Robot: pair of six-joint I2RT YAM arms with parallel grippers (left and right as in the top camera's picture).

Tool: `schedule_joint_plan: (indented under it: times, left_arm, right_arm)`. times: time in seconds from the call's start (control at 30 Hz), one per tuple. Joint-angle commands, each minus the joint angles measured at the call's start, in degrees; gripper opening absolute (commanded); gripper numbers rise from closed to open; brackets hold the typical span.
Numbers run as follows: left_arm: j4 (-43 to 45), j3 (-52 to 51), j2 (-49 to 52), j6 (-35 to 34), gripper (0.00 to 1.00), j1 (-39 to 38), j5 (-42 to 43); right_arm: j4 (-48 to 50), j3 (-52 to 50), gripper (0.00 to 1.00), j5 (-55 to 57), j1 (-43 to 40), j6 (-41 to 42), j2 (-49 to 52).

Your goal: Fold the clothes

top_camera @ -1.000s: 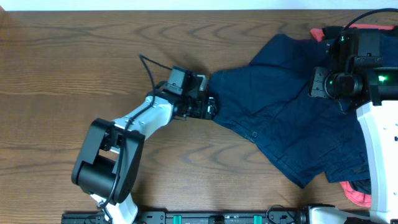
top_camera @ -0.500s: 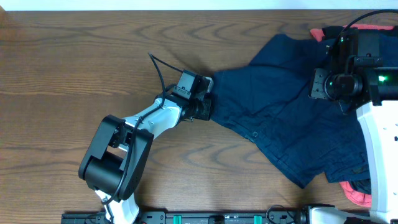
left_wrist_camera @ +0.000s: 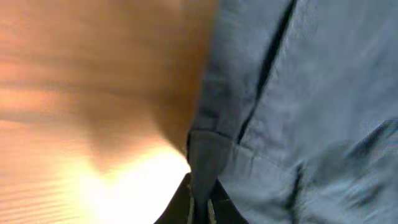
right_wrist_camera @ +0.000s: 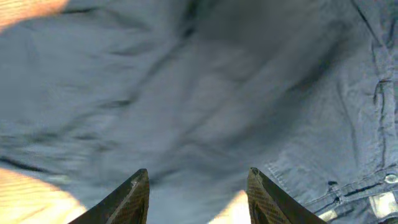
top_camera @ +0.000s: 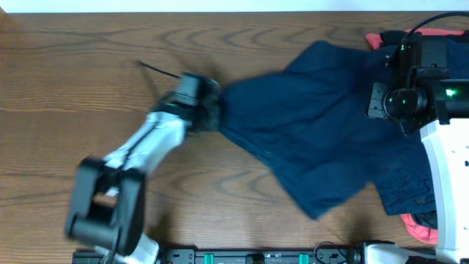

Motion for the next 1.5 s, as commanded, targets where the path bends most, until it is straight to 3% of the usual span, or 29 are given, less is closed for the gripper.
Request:
schedule_joint_plan:
  times: [0.0, 0.17, 0.2, 0.3, 0.33, 0.53, 0.73, 0.9, 1.03, 1.33, 1.47]
  left_arm:
    - [2.1, 0.7, -6.2, 1.4, 0.06, 8.7, -5.4]
    - [9.8, 0.7, -7.2, 1.4, 0.06, 18.2, -5.0]
    - [10.4, 0.7, -7.0, 1.4, 0.13, 19.4, -5.0]
    - [9.7, 0.7, -6.8, 1.4, 0.95, 21.8, -3.4]
    - [8.4, 0.7, -7.0, 1.4, 0.98, 22.2, -1.1]
    - [-9.1, 0.7, -7.0, 0.4, 0.98, 21.8, 13.2]
    - [-29.2, 0.6, -7.0, -2.3, 0.98, 21.6, 13.0]
    - [-40.1, 0.5, -7.0, -3.1, 0.98, 21.5, 13.0]
    - [-41.9, -1.8, -7.0, -7.3, 0.98, 21.5, 13.1]
    - [-39.6, -11.5, -7.0, -25.9, 0.98, 21.5, 13.1]
    - [-32.7, -15.4, -7.0, -27.5, 0.97, 21.5, 13.1]
  right_arm:
    - [0.0, 0.6, 0.49, 1.2, -0.3, 0.4, -1.1]
    - [0.0, 0.6, 0.49, 1.2, -0.3, 0.4, -1.1]
    - [0.0, 0.6, 0.49, 1.2, -0.3, 0.4, -1.1]
    - [-0.2, 0.6, 0.49, 1.2, -0.3, 0.4, -1.1]
    - [-0.3, 0.6, 0.49, 1.2, -0.3, 0.4, -1.1]
    - [-1.0, 0.5, 0.56, -0.4, -0.3, -1.6, -0.9]
    - [-1.8, 0.2, 0.59, -4.0, -0.3, -5.0, 0.8]
    - [-1.8, 0.2, 0.59, -4.1, -0.3, -5.0, 2.7]
    - [-1.8, 0.2, 0.59, -5.6, -0.3, -5.0, 3.9]
    - [-2.0, 0.2, 0.59, -5.5, -0.3, -5.0, 4.4]
    - [-2.0, 0.2, 0.59, -5.5, -0.3, -5.0, 4.4]
